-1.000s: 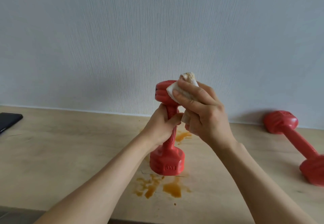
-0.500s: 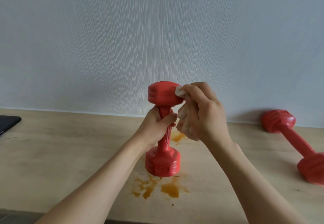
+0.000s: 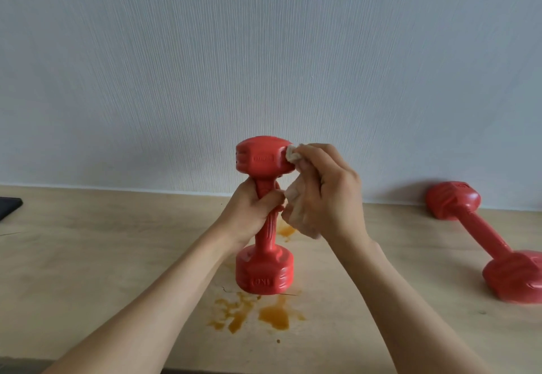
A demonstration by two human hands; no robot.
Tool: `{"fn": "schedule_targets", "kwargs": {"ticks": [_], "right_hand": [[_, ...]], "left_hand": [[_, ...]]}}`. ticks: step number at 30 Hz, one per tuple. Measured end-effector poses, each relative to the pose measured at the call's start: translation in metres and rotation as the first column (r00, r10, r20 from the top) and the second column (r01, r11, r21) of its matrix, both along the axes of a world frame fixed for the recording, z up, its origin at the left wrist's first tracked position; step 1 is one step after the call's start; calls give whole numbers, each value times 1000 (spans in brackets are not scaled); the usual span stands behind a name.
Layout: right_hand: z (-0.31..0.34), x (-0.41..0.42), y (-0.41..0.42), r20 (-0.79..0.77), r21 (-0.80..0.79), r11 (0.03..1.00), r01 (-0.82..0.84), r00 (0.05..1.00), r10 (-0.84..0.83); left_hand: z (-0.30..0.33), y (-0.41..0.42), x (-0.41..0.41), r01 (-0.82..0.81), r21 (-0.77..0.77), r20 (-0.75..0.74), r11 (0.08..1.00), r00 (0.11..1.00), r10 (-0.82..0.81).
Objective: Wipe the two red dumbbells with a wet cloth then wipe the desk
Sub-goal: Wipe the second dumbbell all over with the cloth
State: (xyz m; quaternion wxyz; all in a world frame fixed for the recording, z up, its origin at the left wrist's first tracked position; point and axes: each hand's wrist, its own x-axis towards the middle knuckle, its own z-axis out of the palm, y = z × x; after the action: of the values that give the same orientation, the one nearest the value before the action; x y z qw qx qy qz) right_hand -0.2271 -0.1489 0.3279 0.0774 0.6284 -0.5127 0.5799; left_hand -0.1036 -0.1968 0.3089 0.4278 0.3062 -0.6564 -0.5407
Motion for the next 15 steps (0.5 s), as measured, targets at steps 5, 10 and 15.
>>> {"fn": "schedule_targets", "kwargs": {"ticks": [5,10,15], "right_hand": [[1,0,1,-30,4,1000,15,999,-15],[5,11,10,-270,-79,994,78,958,-97],[-4,-8,4,-123,19,998,68,990,-65]], "left_hand": [[-3,-1,4,-5,29,-17,1000,1000,5],[-3,-2,1,-59,-31,13,998,998,60],[-4,0,1,-29,-12,-16,1000,999,29]]}}
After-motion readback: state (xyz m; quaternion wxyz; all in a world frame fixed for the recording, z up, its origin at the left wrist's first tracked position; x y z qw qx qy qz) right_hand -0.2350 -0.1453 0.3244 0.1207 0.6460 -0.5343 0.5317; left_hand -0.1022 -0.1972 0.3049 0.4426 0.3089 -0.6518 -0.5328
